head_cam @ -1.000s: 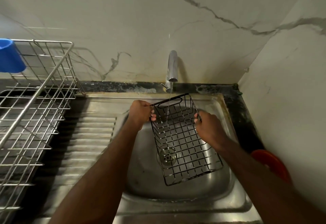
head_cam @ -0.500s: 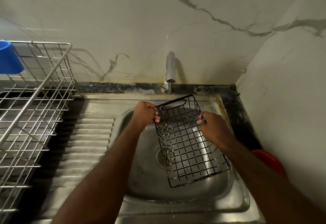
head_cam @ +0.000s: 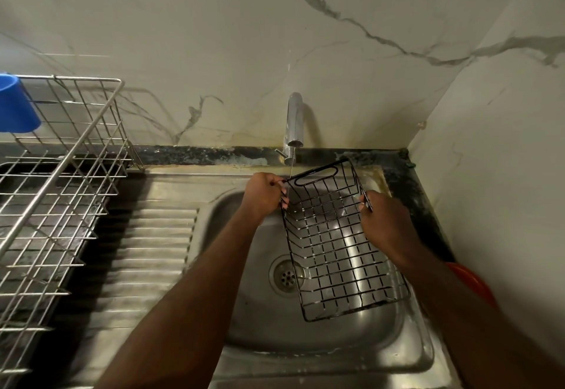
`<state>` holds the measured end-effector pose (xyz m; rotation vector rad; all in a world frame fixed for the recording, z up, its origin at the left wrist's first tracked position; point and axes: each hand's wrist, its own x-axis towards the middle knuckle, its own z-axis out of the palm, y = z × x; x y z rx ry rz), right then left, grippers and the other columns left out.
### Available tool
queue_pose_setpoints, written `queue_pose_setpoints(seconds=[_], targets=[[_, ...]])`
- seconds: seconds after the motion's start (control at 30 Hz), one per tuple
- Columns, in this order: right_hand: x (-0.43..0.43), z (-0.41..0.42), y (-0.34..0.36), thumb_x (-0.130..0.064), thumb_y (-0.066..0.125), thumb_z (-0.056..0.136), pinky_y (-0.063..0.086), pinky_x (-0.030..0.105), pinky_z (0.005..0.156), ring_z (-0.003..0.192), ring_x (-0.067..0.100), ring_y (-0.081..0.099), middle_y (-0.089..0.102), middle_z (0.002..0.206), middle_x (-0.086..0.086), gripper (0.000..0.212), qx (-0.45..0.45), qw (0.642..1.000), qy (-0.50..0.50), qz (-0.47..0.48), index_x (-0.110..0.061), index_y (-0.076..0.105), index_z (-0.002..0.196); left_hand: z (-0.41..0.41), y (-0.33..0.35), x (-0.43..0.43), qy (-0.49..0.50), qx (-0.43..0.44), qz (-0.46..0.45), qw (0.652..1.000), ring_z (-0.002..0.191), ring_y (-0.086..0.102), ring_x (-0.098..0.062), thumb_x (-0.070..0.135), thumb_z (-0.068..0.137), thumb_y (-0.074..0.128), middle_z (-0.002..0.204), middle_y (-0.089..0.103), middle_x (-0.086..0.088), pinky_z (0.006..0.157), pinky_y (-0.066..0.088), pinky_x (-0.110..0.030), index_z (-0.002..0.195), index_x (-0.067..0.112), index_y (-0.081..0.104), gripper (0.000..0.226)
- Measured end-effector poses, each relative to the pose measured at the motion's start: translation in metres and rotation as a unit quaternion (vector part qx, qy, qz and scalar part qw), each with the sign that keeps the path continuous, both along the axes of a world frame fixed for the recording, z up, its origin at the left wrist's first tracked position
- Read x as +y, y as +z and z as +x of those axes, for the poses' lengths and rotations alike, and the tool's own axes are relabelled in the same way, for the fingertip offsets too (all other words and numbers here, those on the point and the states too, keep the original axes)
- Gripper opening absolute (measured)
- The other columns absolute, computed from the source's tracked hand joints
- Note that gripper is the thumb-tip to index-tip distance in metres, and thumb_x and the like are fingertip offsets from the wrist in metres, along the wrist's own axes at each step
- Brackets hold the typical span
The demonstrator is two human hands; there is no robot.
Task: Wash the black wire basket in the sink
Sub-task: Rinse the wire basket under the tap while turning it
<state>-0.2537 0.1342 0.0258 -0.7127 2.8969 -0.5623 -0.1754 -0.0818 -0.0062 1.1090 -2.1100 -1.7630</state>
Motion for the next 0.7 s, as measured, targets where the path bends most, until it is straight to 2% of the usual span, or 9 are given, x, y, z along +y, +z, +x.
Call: queue_pose_setpoints(seconds=[0.1, 0.2, 0.33, 0.4, 0.43, 0.53, 0.57, 0.63, 0.7], targets=[[0.001, 0.004, 0.004, -0.022, 0.051, 0.099, 0.043, 0.025, 0.066, 0.083, 0.018, 0.063, 0.07, 0.103, 0.009, 0.026, 0.007, 1.0, 0.0, 0.01, -0.011, 0.061, 0.12, 0.003, -0.002, 0.003, 0.005, -0.01, -0.002, 1.0, 0.079, 0.071, -0.024, 0.006, 0.102, 0.051, 0.092, 0.072, -0.016, 0.076, 0.062, -0.04, 0.083, 0.015, 0.064, 0.024], [0.002, 0.005, 0.007, -0.023, 0.05, 0.099, 0.042, 0.025, 0.065, 0.075, 0.015, 0.056, 0.069, 0.098, 0.007, 0.022, 0.022, 1.0, -0.003, 0.014, -0.012, 0.063, 0.114, 0.003, -0.002, 0.004, 0.001, -0.019, -0.03, 0.999, 0.075, 0.07, -0.016, 0.01, 0.102, 0.053, 0.089, 0.072, -0.009, 0.063, 0.058, -0.023, 0.086, 0.014, 0.066, 0.021], [0.001, 0.005, 0.015, -0.019, 0.052, 0.098, 0.035, 0.02, 0.058, 0.07, 0.013, 0.05, 0.068, 0.092, 0.007, 0.017, 0.049, 0.999, -0.004, 0.001, -0.009, 0.063, 0.104, -0.005, 0.0, 0.004, 0.011, -0.021, -0.068, 0.997, 0.082, 0.072, -0.024, 0.017, 0.1, 0.058, 0.087, 0.073, -0.01, 0.076, 0.061, -0.036, 0.086, 0.009, 0.07, 0.02], [-0.001, 0.004, 0.019, -0.017, 0.053, 0.097, 0.035, 0.018, 0.056, 0.07, 0.013, 0.051, 0.068, 0.09, 0.007, 0.015, 0.049, 0.999, -0.007, -0.006, -0.007, 0.063, 0.103, -0.01, 0.004, 0.004, 0.021, -0.02, -0.075, 0.997, 0.082, 0.073, -0.029, 0.02, 0.099, 0.061, 0.084, 0.074, -0.014, 0.078, 0.061, -0.042, 0.088, 0.003, 0.072, 0.023], [-0.001, 0.004, 0.021, -0.016, 0.053, 0.097, 0.038, 0.02, 0.059, 0.071, 0.014, 0.053, 0.068, 0.09, 0.008, 0.015, 0.051, 0.999, -0.008, -0.007, -0.007, 0.064, 0.103, -0.012, 0.005, 0.003, 0.021, -0.02, -0.079, 0.996, 0.08, 0.073, -0.029, 0.02, 0.099, 0.062, 0.083, 0.074, -0.015, 0.075, 0.062, -0.04, 0.088, 0.003, 0.072, 0.023], [-0.001, 0.004, 0.023, -0.014, 0.053, 0.095, 0.043, 0.026, 0.063, 0.071, 0.017, 0.057, 0.068, 0.087, 0.009, 0.014, 0.055, 0.998, -0.01, -0.005, -0.006, 0.064, 0.098, -0.015, 0.007, 0.003, 0.01, -0.032, -0.091, 0.995, 0.074, 0.071, -0.023, 0.013, 0.099, 0.06, 0.082, 0.072, -0.012, 0.057, 0.055, -0.022, 0.088, 0.003, 0.072, 0.02], [0.0, 0.005, 0.024, -0.014, 0.053, 0.095, 0.045, 0.027, 0.062, 0.07, 0.018, 0.059, 0.069, 0.086, 0.009, 0.014, 0.057, 0.998, -0.008, -0.005, -0.006, 0.064, 0.098, -0.016, 0.005, 0.003, 0.011, -0.036, -0.09, 0.995, 0.075, 0.071, -0.023, 0.009, 0.099, 0.059, 0.083, 0.072, -0.013, 0.056, 0.055, -0.022, 0.087, 0.003, 0.072, 0.018], [-0.001, 0.009, 0.026, -0.015, 0.054, 0.094, 0.054, 0.032, 0.064, 0.071, 0.019, 0.063, 0.068, 0.083, 0.006, 0.016, 0.062, 0.998, -0.002, -0.004, -0.007, 0.065, 0.102, -0.016, 0.001, 0.003, 0.03, -0.037, -0.054, 0.997, 0.08, 0.073, -0.028, 0.003, 0.097, 0.059, 0.087, 0.073, -0.016, 0.069, 0.062, -0.038, 0.086, 0.003, 0.07, 0.015], [-0.001, 0.013, 0.029, -0.017, 0.054, 0.094, 0.054, 0.031, 0.063, 0.068, 0.017, 0.062, 0.06, 0.075, -0.001, 0.017, 0.074, 0.997, 0.005, 0.002, -0.01, 0.065, 0.103, -0.016, -0.001, 0.003, 0.052, -0.023, 0.029, 0.998, 0.078, 0.073, -0.029, -0.001, 0.096, 0.059, 0.092, 0.072, -0.02, 0.078, 0.062, -0.048, 0.089, 0.004, 0.067, 0.012]])
